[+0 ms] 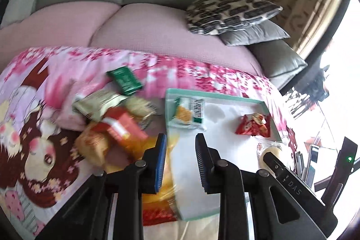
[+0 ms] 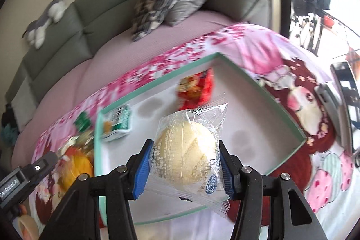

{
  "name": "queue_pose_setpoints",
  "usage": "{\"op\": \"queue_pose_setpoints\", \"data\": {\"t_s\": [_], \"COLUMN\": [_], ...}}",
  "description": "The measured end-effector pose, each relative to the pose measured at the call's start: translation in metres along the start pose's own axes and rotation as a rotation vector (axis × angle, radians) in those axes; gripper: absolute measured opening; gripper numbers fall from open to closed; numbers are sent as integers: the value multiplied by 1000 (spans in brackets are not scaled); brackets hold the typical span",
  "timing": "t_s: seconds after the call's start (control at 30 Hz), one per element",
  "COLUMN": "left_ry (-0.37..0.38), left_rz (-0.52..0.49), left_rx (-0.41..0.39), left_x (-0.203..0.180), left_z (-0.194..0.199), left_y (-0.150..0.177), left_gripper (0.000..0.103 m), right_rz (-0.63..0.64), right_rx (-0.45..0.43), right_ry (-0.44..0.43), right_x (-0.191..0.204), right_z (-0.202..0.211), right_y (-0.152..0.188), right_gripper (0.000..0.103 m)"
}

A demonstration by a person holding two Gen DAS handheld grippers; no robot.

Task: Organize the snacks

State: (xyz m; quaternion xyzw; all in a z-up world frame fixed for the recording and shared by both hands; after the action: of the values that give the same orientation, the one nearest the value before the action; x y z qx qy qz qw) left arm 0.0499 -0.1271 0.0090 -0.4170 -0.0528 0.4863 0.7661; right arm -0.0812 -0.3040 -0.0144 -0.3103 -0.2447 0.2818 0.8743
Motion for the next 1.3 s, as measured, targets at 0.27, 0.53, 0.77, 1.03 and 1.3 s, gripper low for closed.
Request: {"op": "queue_pose_setpoints", "data": {"t_s": [0.27, 0.53, 0.77, 1.03, 1.3], "left_ry": [-101, -185, -179, -242, -240], "left_rz": [-25, 73, 74, -36, -100], "left_rx": [109, 148, 168, 215, 197], "left_x": [7, 47, 55, 46, 34], "left_z": [-19, -6, -8, -26, -24], "left_y": [18, 26, 30, 43, 45], "left_gripper": [27, 44, 66, 64, 35], "right_rz": [-51, -32, -24, -17, -16], "right_rx": [46, 105, 123, 134, 139], "right_ry": [25, 17, 9, 14, 15], "right_x": [-24, -17, -14, -13, -13], "right_z": [-13, -16, -16, -18, -20], "right_y": [3, 15, 19, 20, 21], "right_gripper": [57, 57, 57, 57, 57]}}
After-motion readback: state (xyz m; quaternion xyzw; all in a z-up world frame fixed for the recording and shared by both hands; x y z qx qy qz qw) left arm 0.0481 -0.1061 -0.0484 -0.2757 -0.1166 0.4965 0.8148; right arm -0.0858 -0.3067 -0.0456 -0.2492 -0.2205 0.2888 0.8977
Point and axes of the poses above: each gripper's, at about its wrist camera, not at the fingertips, and z roughly against the way its jaws point, x to its left, y to its underside, the point moved 5 cm from there along -z, roughly the way its jaws point, and after that the axes turned 8 degrees about -x, right-handed, at the moved point
